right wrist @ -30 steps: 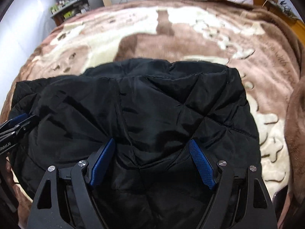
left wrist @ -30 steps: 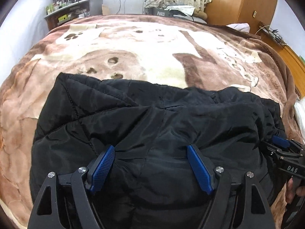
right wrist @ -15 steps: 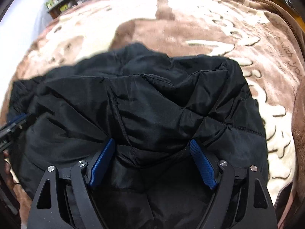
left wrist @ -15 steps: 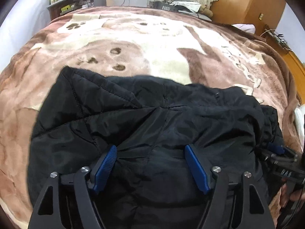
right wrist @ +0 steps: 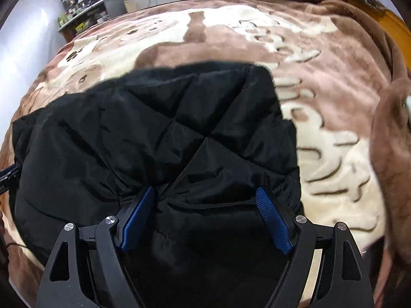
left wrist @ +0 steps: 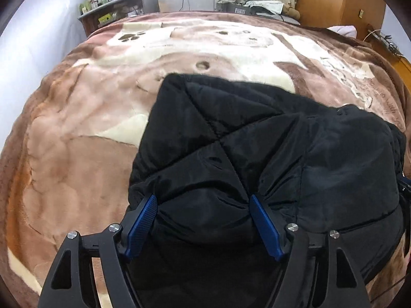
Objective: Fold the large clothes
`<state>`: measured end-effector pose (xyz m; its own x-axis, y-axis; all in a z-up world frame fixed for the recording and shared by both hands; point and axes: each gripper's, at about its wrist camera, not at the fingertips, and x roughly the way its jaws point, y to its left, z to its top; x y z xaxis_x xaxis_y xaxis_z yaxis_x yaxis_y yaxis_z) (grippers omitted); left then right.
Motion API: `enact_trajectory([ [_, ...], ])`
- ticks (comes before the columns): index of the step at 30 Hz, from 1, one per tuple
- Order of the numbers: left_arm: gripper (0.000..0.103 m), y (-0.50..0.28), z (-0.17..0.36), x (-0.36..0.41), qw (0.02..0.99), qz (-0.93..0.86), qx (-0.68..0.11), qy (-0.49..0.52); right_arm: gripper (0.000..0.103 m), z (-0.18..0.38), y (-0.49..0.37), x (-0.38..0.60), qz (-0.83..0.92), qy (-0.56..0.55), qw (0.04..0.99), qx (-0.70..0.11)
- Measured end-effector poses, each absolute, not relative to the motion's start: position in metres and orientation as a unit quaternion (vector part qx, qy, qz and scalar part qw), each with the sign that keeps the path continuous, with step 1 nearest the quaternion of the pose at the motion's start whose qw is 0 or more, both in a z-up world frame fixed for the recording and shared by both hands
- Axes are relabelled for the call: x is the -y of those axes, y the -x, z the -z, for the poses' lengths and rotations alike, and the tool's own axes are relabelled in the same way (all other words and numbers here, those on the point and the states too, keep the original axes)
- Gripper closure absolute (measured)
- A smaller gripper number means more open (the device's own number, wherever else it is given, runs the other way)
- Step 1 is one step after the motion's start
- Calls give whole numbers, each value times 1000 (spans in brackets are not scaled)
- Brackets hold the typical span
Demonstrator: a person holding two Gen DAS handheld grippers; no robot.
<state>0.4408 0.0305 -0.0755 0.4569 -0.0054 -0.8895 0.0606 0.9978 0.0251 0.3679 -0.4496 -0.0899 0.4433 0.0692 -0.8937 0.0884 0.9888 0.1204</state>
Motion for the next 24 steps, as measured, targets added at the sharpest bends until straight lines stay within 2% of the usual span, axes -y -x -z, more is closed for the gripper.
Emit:
enact_trajectory([
  [5, 26, -446, 99, -29, 846, 21, -532, -15, 21, 108, -379, 448, 0, -77, 827, -557],
  [13, 26, -449, 102, -29, 842, 18, -538, -6, 20, 110, -376, 444, 8, -65, 825, -561],
  [17, 26, -446, 85, -29, 843, 16, -537, -7, 20, 83, -369, 449, 10, -76, 830, -552],
  [24, 24, -403, 43, -57, 866, 50, -498, -7, 20, 33, -311, 480, -22, -117, 864, -490],
])
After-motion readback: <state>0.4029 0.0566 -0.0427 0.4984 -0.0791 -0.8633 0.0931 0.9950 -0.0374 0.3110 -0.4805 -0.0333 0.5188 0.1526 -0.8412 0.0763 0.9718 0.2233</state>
